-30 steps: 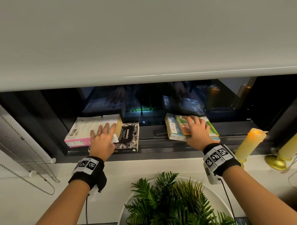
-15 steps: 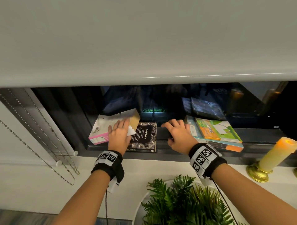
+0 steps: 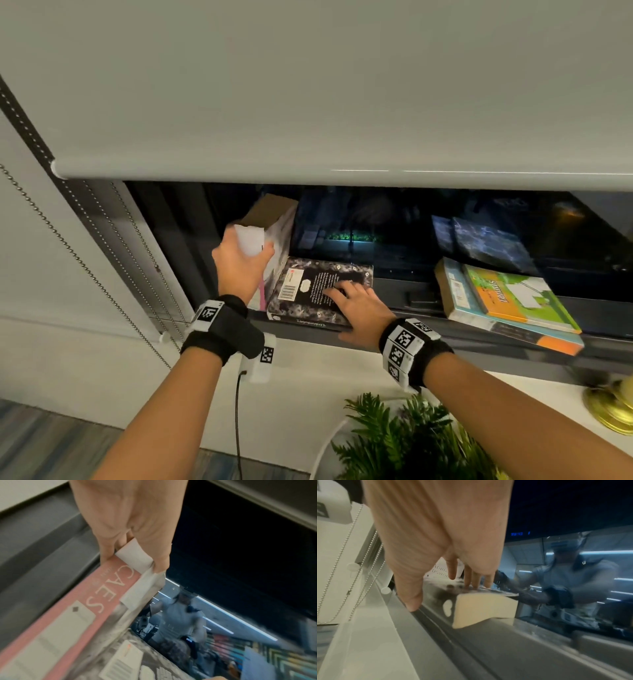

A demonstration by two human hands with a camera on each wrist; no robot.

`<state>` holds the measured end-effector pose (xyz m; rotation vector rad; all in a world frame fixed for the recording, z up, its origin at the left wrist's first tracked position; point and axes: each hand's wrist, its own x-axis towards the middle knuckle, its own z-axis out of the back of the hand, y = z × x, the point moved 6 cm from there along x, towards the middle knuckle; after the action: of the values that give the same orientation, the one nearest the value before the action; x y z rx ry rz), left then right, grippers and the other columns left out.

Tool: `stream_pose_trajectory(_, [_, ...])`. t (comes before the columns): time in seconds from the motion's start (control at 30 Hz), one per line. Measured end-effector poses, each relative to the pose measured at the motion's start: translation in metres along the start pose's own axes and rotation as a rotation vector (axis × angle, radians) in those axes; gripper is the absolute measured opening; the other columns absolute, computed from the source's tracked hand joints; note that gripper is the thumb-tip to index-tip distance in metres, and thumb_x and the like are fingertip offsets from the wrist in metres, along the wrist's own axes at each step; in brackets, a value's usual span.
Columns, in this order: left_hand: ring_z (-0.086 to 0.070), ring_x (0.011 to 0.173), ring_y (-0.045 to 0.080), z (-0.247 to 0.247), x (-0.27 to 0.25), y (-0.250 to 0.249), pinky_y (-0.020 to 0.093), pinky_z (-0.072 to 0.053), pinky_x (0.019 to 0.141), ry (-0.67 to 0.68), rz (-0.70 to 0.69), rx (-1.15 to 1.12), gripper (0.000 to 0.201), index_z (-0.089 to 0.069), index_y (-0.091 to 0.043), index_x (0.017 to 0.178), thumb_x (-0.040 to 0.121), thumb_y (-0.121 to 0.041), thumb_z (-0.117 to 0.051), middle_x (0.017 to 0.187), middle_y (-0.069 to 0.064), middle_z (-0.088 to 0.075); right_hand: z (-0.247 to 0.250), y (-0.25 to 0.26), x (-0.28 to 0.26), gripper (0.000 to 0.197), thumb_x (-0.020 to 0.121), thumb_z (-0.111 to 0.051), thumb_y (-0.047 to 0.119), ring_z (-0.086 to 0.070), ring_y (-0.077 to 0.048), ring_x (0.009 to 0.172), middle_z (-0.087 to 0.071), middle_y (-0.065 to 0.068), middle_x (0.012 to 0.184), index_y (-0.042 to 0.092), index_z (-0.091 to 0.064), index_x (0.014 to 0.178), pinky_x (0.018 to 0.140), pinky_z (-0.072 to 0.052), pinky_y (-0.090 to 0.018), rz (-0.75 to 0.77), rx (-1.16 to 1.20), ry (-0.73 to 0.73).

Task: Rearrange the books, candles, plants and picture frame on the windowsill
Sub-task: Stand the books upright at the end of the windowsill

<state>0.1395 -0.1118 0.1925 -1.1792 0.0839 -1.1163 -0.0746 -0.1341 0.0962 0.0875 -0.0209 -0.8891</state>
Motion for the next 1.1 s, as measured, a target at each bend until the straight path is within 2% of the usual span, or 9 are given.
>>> stream_pose_trajectory(0.1, [-0.056,0.101,0.022,0.007,0.007,0.011,0.019,-0.039,0.082,0.019,0.05,0.031,0.055,-0.05,-0.004,0.116,0.076,-0.029,-0.078,0.108,0.01,-0.062,-0.009,0.008,0.009,0.09,0.078,-0.072,0.028,-0.026,-0.031,0.139,-0.022,-0.012,0.151,0.021,-0.017,0.149,0.116,-0.017,-0.051,-0.02,0.011,0.027])
stream_pose_trajectory(0.17, [-0.052,0.111,0.026,0.004,0.01,0.024,0.029,-0.042,0.092,0.086,0.127,0.077,0.068,-0.041,-0.002,0.125,0.075,-0.029,-0.079,0.116,0.014,-0.058,-0.014,0.009,0.012,0.091,0.079,-0.071,0.02,-0.02,-0.031,0.143,-0.019,-0.012,0.153,0.021,-0.014,0.15,0.116,-0.01,-0.055,-0.06,0.002,0.023])
stream_pose_trajectory(0.33, [-0.059,0.102,0.033,-0.013,-0.015,0.063,0.039,-0.048,0.085,0.225,0.294,0.198,0.058,-0.045,-0.003,0.107,0.074,-0.036,-0.079,0.107,0.015,-0.061,-0.019,0.009,0.014,0.091,0.082,-0.059,-0.003,-0.008,-0.033,0.146,-0.011,-0.012,0.156,0.021,-0.005,0.151,0.115,-0.005,-0.061,-0.089,-0.035,0.026])
stream_pose_trajectory(0.5, [-0.055,0.107,0.038,-0.017,-0.024,0.071,0.045,-0.048,0.091,0.143,0.324,0.258,0.063,-0.047,-0.004,0.116,0.076,-0.042,-0.076,0.113,0.018,-0.059,-0.012,0.001,0.005,0.085,0.088,-0.056,0.005,-0.006,-0.03,0.147,-0.007,-0.009,0.159,0.019,-0.001,0.152,0.114,-0.01,-0.063,-0.108,-0.015,0.073])
stream_pose_trajectory(0.63, [-0.057,0.104,0.039,-0.012,-0.014,0.079,0.047,-0.051,0.089,0.088,0.368,0.261,0.071,-0.045,-0.003,0.118,0.072,-0.048,-0.076,0.113,0.021,-0.059,0.002,-0.009,-0.006,0.076,0.092,-0.053,0.015,-0.014,-0.026,0.147,-0.016,-0.005,0.159,0.017,-0.007,0.151,0.116,-0.016,-0.058,-0.131,0.108,0.023])
stream_pose_trajectory(0.7, [-0.058,0.104,0.039,-0.009,-0.012,0.079,0.046,-0.051,0.088,0.074,0.382,0.264,0.07,-0.047,-0.003,0.116,0.072,-0.048,-0.077,0.112,0.021,-0.059,0.012,-0.013,-0.011,0.072,0.092,-0.053,0.018,-0.028,-0.028,0.141,-0.027,-0.008,0.154,0.018,-0.012,0.15,0.114,-0.026,-0.052,-0.142,0.17,-0.031])
stream_pose_trajectory(0.83, [-0.059,0.102,0.038,-0.013,-0.021,0.077,0.045,-0.052,0.086,0.066,0.364,0.268,0.068,-0.048,-0.006,0.115,0.071,-0.049,-0.076,0.11,0.019,-0.061,0.04,-0.018,-0.019,0.065,0.09,-0.053,0.022,-0.053,-0.029,0.118,-0.049,-0.008,0.138,0.025,-0.021,0.147,0.097,-0.047,-0.041,-0.16,0.329,-0.179])
stream_pose_trajectory(0.97, [-0.059,0.101,0.041,-0.009,-0.023,0.076,0.045,-0.05,0.083,0.035,0.395,0.296,0.066,-0.049,-0.005,0.114,0.073,-0.05,-0.075,0.108,0.02,-0.062,0.066,-0.022,-0.024,0.053,0.086,-0.059,0.016,-0.062,-0.022,0.098,-0.061,-0.006,0.118,0.023,-0.038,0.134,0.084,-0.054,-0.036,-0.133,0.64,-0.425])
stream_pose_trajectory(1.1, [-0.058,0.102,0.039,-0.009,-0.024,0.074,0.043,-0.049,0.083,0.049,0.386,0.309,0.064,-0.048,-0.007,0.113,0.073,-0.049,-0.075,0.109,0.019,-0.062,0.077,-0.023,-0.029,0.04,0.087,-0.06,0.012,-0.064,-0.013,0.079,-0.065,-0.004,0.101,0.018,-0.046,0.123,0.066,-0.051,-0.019,-0.104,0.807,-0.544])
